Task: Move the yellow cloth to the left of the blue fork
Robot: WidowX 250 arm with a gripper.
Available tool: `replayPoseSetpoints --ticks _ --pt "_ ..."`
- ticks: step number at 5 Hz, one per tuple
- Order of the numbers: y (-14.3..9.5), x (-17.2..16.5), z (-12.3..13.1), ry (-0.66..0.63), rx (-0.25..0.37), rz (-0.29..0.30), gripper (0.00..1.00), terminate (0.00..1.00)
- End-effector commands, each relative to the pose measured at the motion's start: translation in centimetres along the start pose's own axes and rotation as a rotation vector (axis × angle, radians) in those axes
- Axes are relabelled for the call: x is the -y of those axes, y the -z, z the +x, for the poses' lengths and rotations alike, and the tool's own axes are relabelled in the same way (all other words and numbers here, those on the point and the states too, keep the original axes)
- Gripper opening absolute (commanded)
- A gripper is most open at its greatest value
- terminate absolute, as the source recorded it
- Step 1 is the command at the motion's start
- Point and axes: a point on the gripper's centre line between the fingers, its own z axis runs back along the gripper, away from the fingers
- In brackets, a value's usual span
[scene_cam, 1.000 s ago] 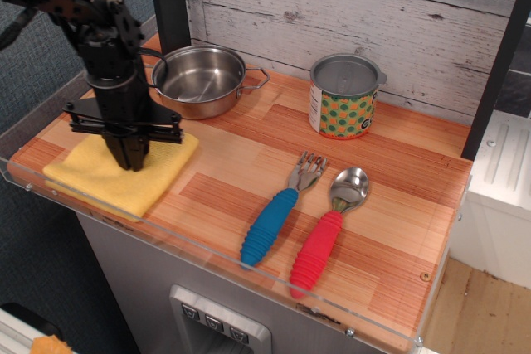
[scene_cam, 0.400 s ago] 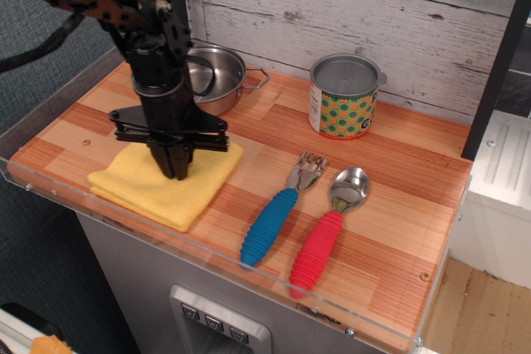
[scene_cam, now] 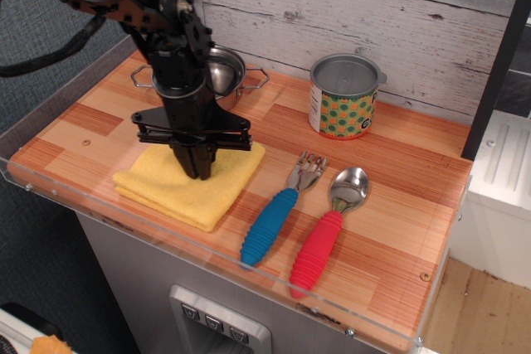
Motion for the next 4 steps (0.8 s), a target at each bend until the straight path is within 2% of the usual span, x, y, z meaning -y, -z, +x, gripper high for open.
replayPoseSetpoints --ticks 1,4 --pt "-0.16 1.67 0.26 0.050 0.009 0.000 0.00 0.00" --pt "-0.87 2.29 -0.26 0.016 0.011 0.015 0.00 0.00"
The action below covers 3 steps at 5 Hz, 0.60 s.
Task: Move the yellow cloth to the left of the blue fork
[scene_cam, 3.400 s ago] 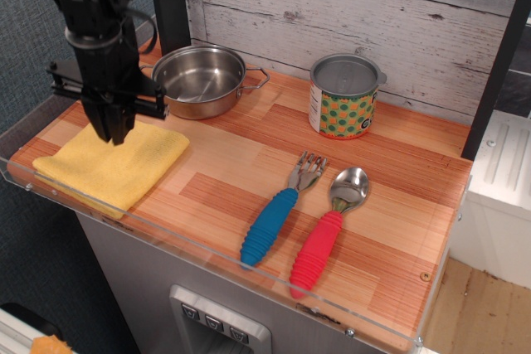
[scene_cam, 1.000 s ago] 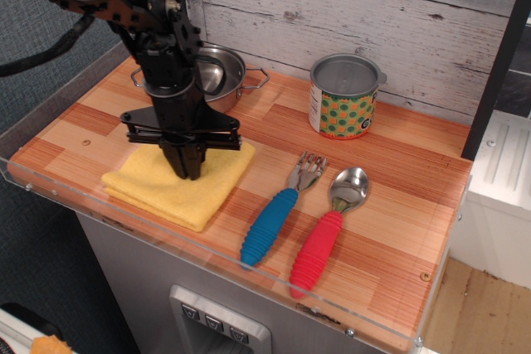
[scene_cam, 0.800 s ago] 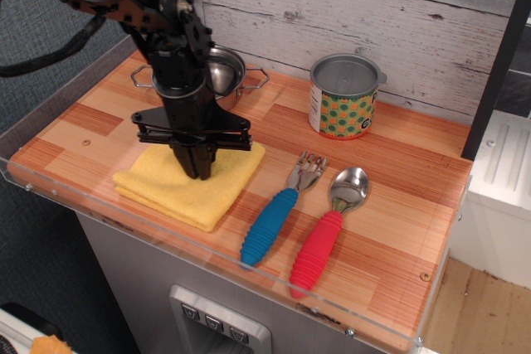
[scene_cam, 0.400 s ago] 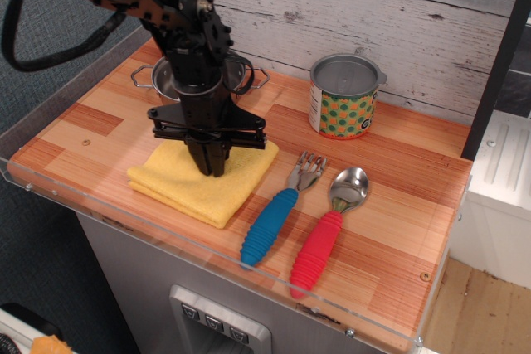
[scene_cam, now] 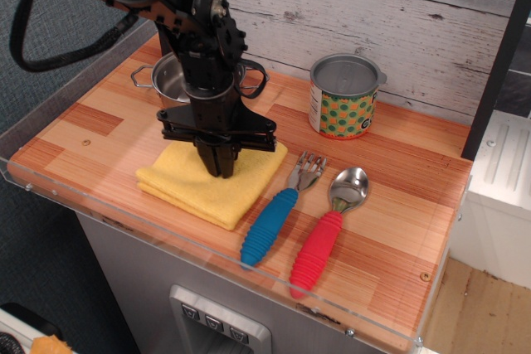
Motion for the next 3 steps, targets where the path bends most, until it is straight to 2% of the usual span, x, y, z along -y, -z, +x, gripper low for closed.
replayPoseSetpoints --ticks 1,2,3 --pt "-1.06 -0.16 -0.27 -0.021 0.010 0.025 0.00 0.00" --pt "-1.15 -0.95 -0.37 -0.043 0.016 0.053 0.00 0.00" --pt "-1.45 -1.04 -0.13 -0.035 0.024 0.043 1.00 0.00"
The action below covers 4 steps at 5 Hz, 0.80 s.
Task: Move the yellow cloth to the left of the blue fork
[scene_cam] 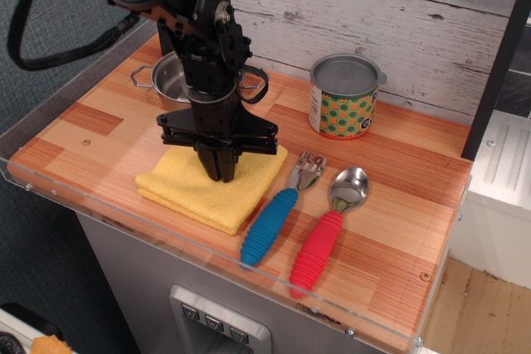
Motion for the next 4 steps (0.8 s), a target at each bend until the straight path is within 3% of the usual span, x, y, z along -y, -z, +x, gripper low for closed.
replayPoseSetpoints --ticks 1,4 --pt "-2.1 0.0 0.5 0.033 0.055 -0.043 1.00 0.00" --pt "-5.7 0.6 1.5 0.040 0.138 -0.071 1.00 0.00"
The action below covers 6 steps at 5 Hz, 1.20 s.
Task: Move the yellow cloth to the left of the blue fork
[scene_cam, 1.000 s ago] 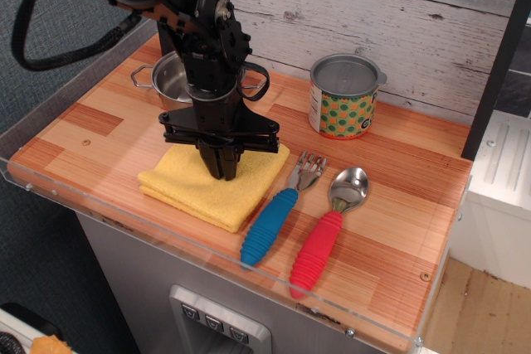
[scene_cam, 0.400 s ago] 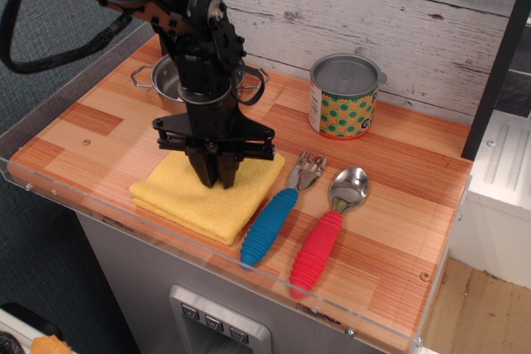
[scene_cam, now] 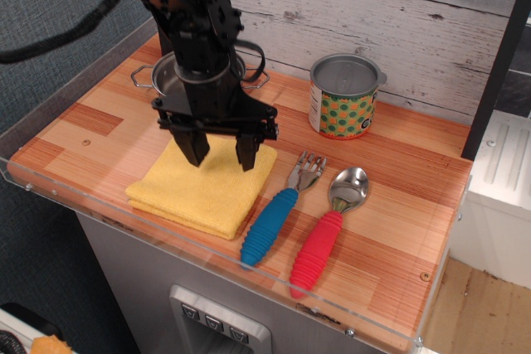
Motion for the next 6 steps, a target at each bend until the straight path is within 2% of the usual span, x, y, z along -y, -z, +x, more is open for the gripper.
replayPoseSetpoints --ticks 1,2,3,4,5,6 --pt "-3.8 0.8 1.5 0.016 0.102 -0.034 1.00 0.00" --pt "-4.7 1.3 1.5 0.045 0.097 -0.049 1.00 0.00" --pt "-5.5 1.6 1.5 0.100 0.068 -0.030 1.00 0.00" --pt "-6.3 2.5 1.4 0.133 0.057 -0.039 1.00 0.00" --pt "-6.6 3.8 1.5 0.161 0.067 -0.039 1.00 0.00" --pt "-6.4 3.7 2.7 0.157 0.068 -0.030 1.00 0.00"
